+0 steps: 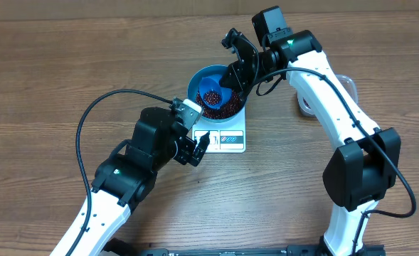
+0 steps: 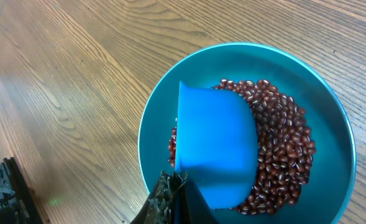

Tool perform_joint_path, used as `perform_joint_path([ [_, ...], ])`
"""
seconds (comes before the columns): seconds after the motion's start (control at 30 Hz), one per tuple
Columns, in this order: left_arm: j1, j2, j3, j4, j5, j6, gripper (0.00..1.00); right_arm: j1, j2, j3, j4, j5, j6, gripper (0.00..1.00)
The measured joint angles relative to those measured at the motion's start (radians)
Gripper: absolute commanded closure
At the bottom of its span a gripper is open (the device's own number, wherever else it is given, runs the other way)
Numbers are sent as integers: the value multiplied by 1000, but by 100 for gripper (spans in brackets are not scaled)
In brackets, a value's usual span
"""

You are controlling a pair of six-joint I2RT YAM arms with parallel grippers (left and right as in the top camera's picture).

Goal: Scoop item into bowl and weigh 150g on scale
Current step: 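Hold the partly filled scoop above the bowl, tipping beans out slowly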

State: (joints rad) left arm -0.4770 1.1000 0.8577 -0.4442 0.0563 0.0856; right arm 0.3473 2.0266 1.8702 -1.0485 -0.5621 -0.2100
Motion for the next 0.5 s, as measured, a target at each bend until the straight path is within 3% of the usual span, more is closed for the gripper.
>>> perform_joint_path([
  [0.5,0,0,0,0,0,0,0,-27,0,8,-8,34,-24,96],
])
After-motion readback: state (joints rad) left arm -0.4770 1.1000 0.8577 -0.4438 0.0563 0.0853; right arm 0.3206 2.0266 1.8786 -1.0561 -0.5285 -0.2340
